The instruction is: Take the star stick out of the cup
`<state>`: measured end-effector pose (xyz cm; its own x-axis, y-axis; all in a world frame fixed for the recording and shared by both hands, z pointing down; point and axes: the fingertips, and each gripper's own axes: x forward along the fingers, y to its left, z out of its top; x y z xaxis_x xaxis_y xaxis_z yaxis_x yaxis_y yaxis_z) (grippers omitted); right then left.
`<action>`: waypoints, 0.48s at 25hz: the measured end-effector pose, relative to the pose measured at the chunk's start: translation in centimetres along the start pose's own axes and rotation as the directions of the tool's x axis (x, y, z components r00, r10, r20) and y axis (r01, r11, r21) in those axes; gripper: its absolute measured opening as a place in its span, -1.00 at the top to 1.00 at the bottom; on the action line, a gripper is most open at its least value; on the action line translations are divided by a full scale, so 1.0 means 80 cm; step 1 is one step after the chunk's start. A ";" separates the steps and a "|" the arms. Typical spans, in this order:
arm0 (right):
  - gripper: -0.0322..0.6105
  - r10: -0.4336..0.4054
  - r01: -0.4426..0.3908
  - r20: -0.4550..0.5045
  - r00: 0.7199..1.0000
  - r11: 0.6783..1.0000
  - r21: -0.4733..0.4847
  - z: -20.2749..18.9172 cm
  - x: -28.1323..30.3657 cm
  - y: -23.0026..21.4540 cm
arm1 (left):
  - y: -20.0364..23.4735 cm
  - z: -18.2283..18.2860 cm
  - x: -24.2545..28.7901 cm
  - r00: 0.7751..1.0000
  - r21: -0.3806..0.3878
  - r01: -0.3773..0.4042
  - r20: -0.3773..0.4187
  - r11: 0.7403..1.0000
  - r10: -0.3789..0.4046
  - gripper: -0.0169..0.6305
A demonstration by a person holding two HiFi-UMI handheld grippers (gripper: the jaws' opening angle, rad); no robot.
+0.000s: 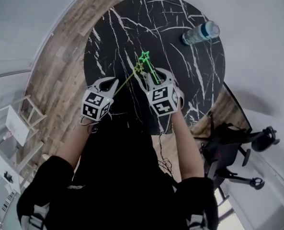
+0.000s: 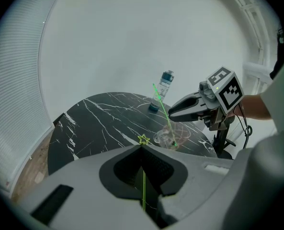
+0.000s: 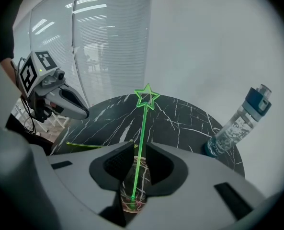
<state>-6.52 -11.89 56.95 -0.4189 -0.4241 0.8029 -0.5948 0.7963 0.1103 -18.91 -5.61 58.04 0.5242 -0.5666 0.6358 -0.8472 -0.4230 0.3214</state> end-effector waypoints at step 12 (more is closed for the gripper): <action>0.77 0.019 -0.018 -0.016 1.000 0.998 0.061 -0.004 0.014 -0.001 | 0.000 0.003 0.000 0.999 0.013 0.029 -0.015 0.999 -0.029 0.95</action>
<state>-6.72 -12.26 58.04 -0.4187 -0.4021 0.8143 -0.6280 0.7759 0.0603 -18.93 -5.77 57.87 0.5468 -0.5437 0.6367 -0.8305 -0.4485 0.3304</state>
